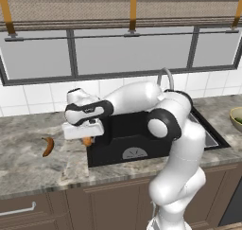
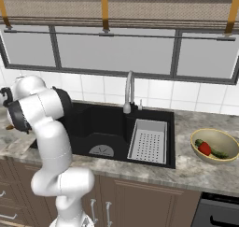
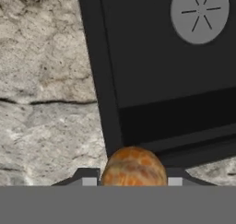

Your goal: There is a mixed pile of frozen fruits and vegetables on the counter. Locate all the frozen vegetables and place the items in a bowl on the counter. Take all the frozen fruits and defrost them in a running sink.

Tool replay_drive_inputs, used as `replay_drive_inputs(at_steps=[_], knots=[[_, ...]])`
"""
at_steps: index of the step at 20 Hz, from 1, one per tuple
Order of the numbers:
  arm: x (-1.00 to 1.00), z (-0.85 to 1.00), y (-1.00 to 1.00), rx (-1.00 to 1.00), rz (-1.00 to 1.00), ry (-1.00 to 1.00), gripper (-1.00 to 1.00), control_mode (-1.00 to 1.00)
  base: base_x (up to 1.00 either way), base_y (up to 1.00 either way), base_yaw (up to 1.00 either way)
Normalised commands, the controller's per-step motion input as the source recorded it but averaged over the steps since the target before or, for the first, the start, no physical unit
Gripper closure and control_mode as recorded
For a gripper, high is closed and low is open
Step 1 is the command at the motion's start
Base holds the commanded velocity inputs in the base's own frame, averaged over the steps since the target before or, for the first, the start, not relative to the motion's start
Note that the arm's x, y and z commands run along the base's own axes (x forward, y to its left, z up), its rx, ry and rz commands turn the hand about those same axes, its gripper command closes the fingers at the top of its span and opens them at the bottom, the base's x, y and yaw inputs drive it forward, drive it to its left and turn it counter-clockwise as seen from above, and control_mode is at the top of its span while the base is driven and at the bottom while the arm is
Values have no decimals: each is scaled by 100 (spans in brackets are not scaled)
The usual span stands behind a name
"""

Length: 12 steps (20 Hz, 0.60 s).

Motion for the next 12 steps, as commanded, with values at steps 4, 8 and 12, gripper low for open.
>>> replay_drive_inputs(at_steps=[4,8,12], knots=[[59,-15,-86,5,5,-9,100,-100,0,0,0],[75,-26,-78,2,11,-3,100,-100,0,0,0],[63,-27,-59,11,16,-4,100,-100,0,0,0]])
